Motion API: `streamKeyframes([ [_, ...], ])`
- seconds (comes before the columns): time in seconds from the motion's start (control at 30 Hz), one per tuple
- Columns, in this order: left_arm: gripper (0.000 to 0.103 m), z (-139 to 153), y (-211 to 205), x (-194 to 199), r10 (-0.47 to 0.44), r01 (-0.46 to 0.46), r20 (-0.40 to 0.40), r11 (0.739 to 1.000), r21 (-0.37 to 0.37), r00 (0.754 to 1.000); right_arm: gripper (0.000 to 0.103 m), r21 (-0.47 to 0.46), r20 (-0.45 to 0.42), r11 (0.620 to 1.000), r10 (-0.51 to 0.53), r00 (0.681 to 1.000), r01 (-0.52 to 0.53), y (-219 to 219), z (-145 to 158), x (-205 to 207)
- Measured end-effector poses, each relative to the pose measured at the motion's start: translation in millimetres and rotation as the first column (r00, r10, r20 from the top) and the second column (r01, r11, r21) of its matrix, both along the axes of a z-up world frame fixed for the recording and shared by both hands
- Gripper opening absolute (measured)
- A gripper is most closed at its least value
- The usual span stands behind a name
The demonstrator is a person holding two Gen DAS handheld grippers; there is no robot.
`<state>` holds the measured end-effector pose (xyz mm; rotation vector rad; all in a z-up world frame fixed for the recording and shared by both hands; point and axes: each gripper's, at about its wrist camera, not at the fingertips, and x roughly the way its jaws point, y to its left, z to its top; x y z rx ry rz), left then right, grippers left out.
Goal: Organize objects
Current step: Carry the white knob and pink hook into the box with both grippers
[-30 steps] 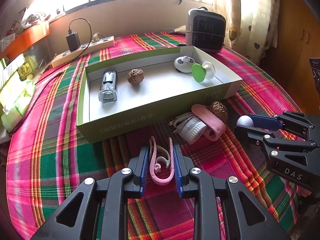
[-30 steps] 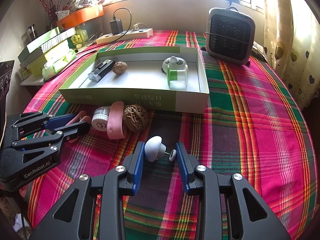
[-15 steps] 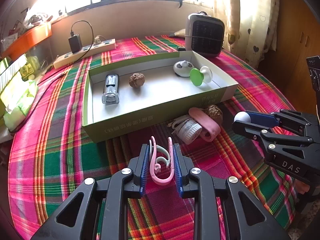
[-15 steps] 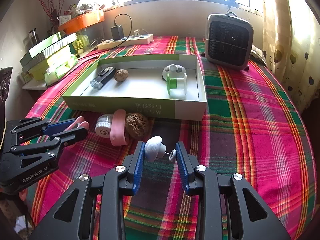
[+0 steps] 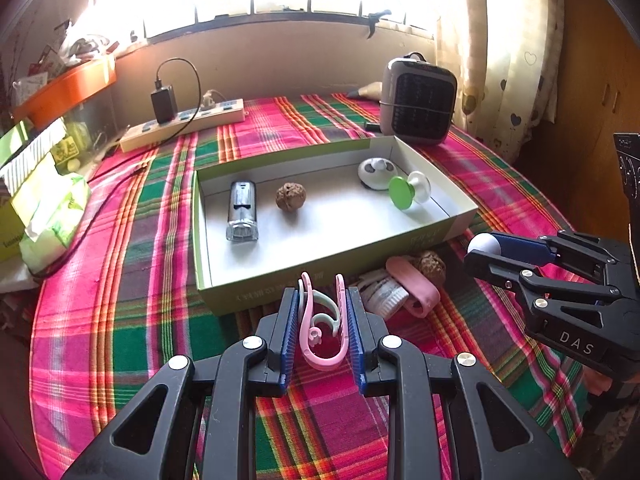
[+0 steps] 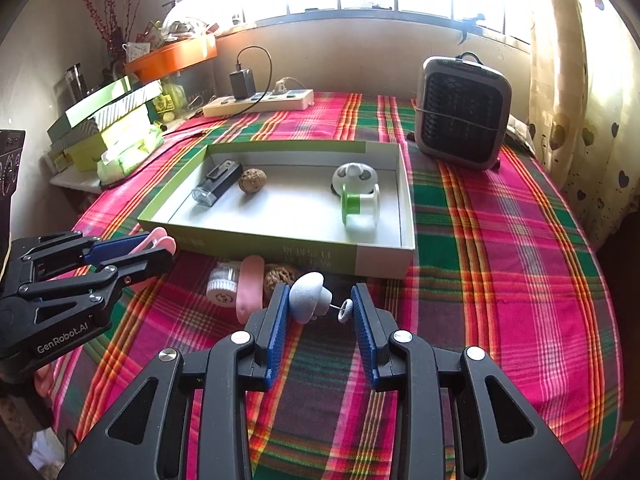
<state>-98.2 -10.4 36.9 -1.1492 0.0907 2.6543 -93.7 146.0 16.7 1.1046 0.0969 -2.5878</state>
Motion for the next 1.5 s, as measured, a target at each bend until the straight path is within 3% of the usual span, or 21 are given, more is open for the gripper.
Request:
streamKeyframes([
  [0.6,0.021,6,-12,-40,0.032,-0.032,0.001,0.999,0.029,0.999,0.033,0.025,-0.042,0.998,0.064,0.997,-0.063,-29,23,-50],
  [1.5,0.021,-19,-11,-96,0.032,-0.034,0.073,0.999,0.031,0.997,0.033,0.103,0.075,0.984,0.135,0.988,-0.142,-71,-7,-147],
])
